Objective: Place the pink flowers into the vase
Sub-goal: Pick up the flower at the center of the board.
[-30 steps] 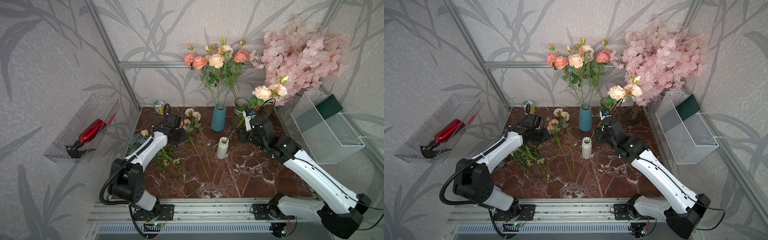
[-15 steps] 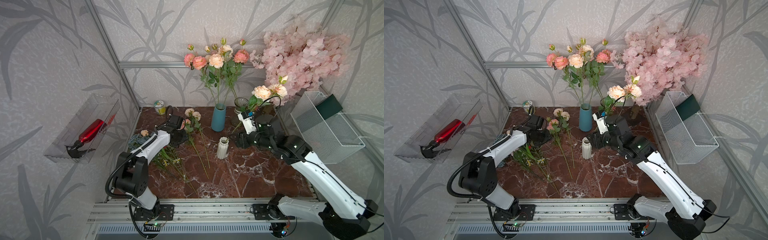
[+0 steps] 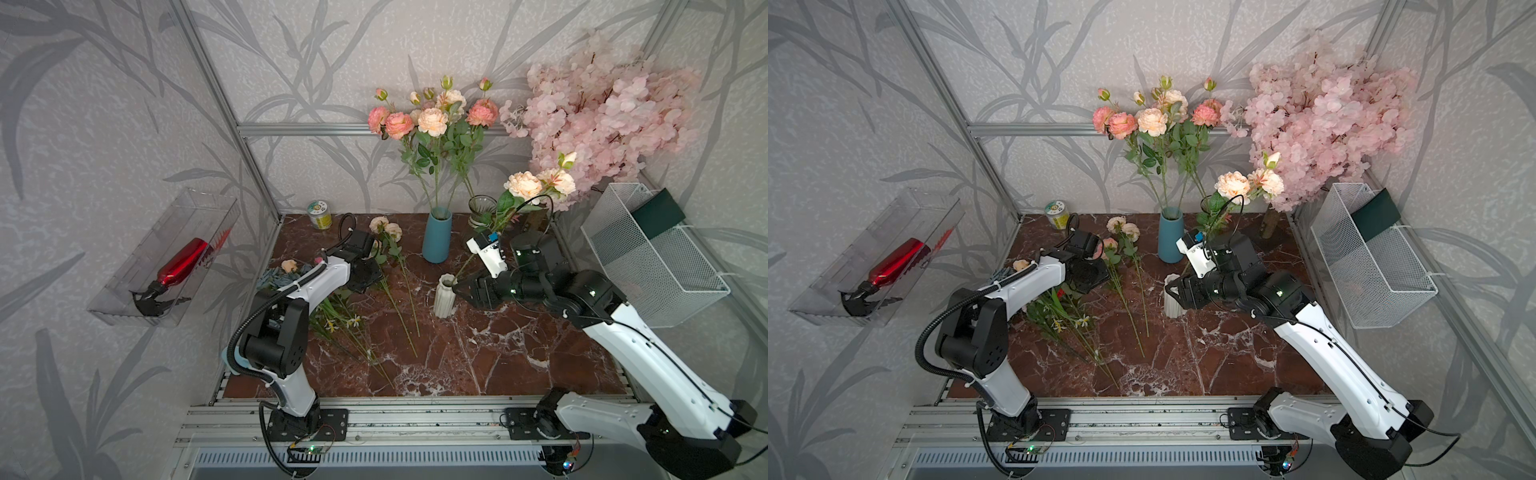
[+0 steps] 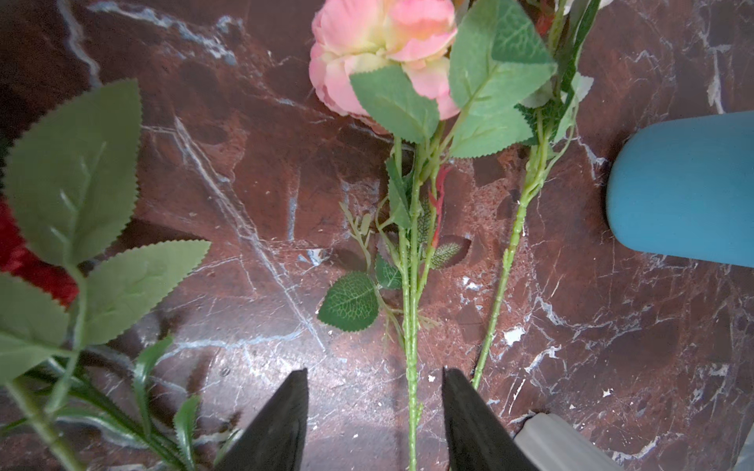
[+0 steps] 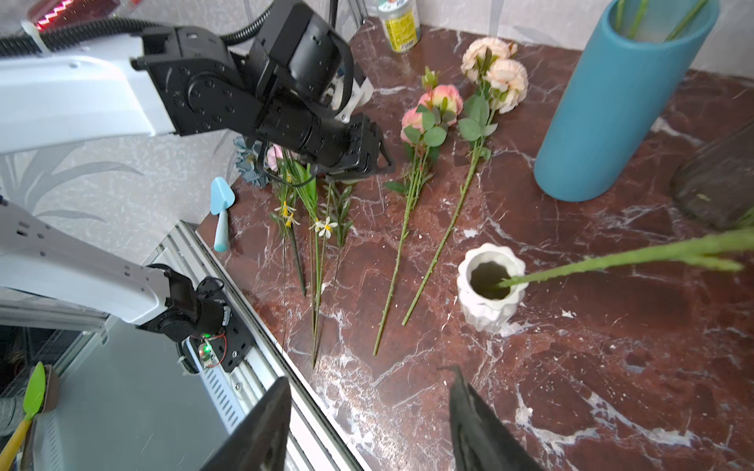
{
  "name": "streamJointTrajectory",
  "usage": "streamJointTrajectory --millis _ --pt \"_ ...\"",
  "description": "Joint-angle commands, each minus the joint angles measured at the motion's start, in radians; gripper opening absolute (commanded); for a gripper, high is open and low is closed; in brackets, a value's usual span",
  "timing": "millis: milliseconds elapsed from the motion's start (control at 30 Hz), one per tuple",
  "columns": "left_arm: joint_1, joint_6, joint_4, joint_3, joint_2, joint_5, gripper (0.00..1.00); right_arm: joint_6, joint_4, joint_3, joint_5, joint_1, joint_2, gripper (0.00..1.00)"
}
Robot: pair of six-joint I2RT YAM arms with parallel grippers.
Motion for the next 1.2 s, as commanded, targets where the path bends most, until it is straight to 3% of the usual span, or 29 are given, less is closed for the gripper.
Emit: streamJointTrajectory --millis 0,667,1167 --pt "-0.015 -0.024 0.018 0.039 0.038 -0.027 0.53 -0.018 -0.009 -0.028 -0.068 -0.003 -0.018 0.61" --pt "-0.023 -0.006 -0.044 0.244 0.255 -0.094 0.51 -0.025 0.032 -0.088 -0.124 -0.003 -0.059 0.60" --pt "-0.024 -0.001 -0.049 0.295 0.338 -0.155 0.44 -0.004 0.097 -0.136 -0.169 -0.003 -0.053 0.60"
